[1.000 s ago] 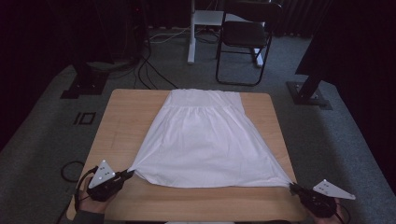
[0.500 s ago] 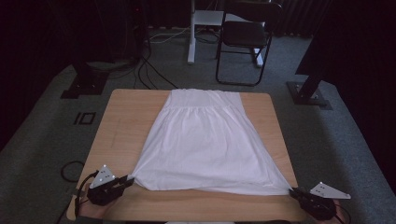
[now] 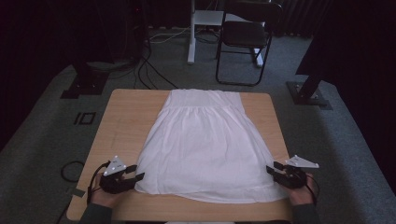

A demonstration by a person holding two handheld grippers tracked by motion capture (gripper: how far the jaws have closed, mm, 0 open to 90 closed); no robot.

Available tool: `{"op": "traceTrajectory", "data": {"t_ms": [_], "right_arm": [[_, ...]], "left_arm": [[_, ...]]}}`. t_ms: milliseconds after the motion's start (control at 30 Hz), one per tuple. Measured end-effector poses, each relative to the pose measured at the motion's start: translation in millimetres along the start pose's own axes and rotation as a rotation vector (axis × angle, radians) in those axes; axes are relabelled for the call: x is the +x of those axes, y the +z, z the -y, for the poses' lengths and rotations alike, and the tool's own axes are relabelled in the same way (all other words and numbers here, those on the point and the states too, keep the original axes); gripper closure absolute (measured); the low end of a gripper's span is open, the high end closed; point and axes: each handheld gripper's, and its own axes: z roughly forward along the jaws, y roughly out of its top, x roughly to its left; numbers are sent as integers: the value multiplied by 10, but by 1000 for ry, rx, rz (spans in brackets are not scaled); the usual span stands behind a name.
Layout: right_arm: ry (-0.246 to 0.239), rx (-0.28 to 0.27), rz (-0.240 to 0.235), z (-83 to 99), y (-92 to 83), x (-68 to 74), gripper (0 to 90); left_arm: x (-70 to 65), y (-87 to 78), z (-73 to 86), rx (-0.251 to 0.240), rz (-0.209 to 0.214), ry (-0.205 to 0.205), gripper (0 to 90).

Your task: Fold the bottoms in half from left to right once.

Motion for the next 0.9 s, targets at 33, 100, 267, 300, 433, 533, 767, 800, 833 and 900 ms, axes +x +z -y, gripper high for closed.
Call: {"op": "traceTrajectory", "data": {"t_ms": [33,100,267,300,433,533,767,800,833,900], "right_arm": [[3,11,-8,-26,86,2,532],[11,40,1,-68,229,9,517],[9,85,-12,-127,348,24,680],[0,72,-16,-140,291,59,896],[25,-37,-7,-132,-65,153,900],[32,-104,21,-128,-321,196,900],[73,-78,161,157,-754,143,900],[73,-78,161,157,-754,143,900],[71,-38,174,207,-698,128,900],[112,54,182,399,-495,40,900]], "left_arm": [[-5,44,6,19,1,-2,490],[-3,113,28,39,2,-13,481],[6,260,70,95,19,-28,483],[15,256,63,99,44,-44,799],[-47,73,11,-1,70,-22,895],[-77,-154,-50,-103,95,-25,897],[-137,-230,31,-93,182,-27,797],[-137,-230,31,-93,182,-27,741],[-106,-194,60,-81,172,-43,741],[-49,-152,70,-83,143,-70,644]]}}
